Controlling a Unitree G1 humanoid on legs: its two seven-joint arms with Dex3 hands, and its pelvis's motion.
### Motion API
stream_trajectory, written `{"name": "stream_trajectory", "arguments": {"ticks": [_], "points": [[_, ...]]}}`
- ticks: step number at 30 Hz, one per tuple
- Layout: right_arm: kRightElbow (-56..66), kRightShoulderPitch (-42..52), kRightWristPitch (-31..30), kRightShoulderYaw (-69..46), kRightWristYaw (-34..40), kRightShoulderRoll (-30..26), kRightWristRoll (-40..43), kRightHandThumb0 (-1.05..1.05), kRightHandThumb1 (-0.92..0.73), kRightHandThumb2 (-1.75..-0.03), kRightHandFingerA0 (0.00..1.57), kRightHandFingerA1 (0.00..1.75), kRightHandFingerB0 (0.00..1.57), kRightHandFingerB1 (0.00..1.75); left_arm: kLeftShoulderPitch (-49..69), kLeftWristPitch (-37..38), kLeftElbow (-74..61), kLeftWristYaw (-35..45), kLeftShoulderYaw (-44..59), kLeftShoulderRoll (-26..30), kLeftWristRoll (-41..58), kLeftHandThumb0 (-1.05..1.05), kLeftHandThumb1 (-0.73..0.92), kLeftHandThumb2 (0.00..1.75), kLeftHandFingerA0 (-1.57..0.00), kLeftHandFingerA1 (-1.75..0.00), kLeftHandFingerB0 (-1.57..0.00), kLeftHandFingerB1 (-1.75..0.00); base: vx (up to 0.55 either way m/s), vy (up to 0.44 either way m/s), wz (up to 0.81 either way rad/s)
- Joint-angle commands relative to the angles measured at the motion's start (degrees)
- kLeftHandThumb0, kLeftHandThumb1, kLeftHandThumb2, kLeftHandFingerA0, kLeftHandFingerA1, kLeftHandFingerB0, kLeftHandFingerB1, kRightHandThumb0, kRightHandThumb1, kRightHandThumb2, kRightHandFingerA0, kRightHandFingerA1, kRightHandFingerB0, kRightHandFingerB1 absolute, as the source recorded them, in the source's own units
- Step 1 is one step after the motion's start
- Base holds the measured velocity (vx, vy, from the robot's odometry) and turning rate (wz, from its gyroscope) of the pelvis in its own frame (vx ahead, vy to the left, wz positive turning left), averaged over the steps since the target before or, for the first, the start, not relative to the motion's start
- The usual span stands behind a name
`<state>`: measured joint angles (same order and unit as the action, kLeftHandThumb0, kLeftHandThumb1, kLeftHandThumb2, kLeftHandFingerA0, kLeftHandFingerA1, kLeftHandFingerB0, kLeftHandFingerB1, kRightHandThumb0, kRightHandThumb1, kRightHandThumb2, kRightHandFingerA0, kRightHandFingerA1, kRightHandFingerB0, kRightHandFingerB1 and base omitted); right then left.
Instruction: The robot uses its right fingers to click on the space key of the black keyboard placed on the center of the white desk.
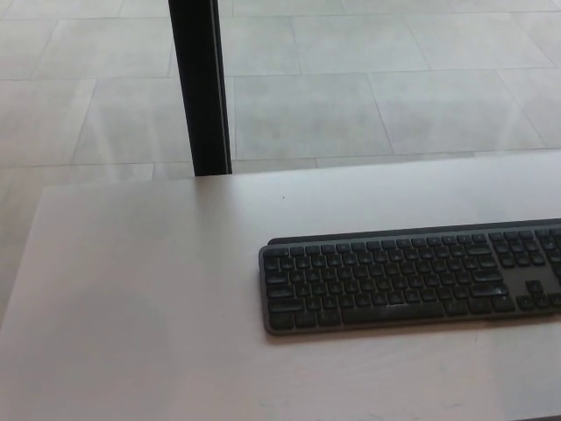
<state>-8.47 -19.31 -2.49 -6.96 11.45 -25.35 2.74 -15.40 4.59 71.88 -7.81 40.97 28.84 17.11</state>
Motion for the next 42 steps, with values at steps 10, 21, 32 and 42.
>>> {"name": "stream_trajectory", "arguments": {"ticks": [10,21,32,42], "points": [[-0.8,-5.1,10.2,19.2,-15.7,-11.6,-16.5,-0.13,-0.55,-0.62,0.86,1.65,0.58,0.4,-0.1,1.4,0.3,-0.1,-0.1,1.2,1.9,-0.41,0.47,0.53,-0.76,-0.79,-0.75,-0.61,0.0,0.0,0.0],[-0.8,-6.0,17.2,31.5,-14.8,-15.1,-31.2,-0.16,-0.56,-0.66,0.81,1.61,0.59,0.41,-0.5,1.0,0.4,-0.9,-0.5,1.6,1.5,-0.39,0.48,0.54,-0.79,-0.77,-0.72,-0.6,0.0,0.0,0.0],[-5.5,-11.8,17.8,36.6,-12.2,-15.2,-39.5,-0.15,-0.52,-0.73,0.82,1.75,0.59,0.42,-1.1,1.0,0.4,-1.6,-1.0,1.8,1.0,-0.42,0.48,0.54,-0.79,-0.79,-0.73,-0.6,0.0,0.0,0.0],[-8.4,-14.3,18.5,40.9,-9.8,-13.1,-44.9,-0.18,-0.54,-0.67,0.83,1.64,0.64,0.45,-1.7,1.0,0.2,-1.2,-0.7,1.9,1.5,-0.42,0.48,0.54,-0.78,-0.78,-0.72,-0.61,0.0,0.0,0.0]]}}
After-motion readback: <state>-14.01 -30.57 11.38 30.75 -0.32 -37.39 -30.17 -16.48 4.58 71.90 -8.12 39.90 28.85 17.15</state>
